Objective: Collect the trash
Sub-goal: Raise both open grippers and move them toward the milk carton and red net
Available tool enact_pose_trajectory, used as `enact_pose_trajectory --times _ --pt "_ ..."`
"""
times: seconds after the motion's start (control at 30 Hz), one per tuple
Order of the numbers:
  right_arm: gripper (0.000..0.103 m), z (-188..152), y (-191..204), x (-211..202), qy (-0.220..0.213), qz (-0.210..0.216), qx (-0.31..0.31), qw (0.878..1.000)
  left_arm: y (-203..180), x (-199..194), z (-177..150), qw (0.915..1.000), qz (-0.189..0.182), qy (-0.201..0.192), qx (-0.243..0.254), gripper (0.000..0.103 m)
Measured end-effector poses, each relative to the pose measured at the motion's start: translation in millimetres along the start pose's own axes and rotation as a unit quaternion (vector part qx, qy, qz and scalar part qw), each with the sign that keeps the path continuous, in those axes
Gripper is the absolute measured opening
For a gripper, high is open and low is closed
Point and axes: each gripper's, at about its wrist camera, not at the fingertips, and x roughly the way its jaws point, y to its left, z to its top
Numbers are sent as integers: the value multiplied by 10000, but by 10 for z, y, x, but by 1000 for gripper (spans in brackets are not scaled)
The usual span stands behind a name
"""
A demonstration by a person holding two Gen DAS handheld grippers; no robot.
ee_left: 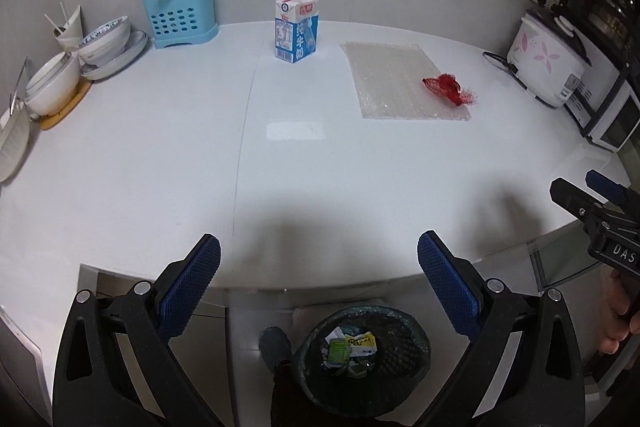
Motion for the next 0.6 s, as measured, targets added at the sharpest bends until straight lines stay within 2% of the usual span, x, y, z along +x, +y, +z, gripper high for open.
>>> enact_pose_trajectory --times 0.27,0.6 --pt "95 511 40 30 -234 -56 51 9997 108 37 575 9998 61 -171 -88 97" --pt "95 1022 109 317 -259 -187 29 9995 276 265 1122 9997 125 -167 -143 97"
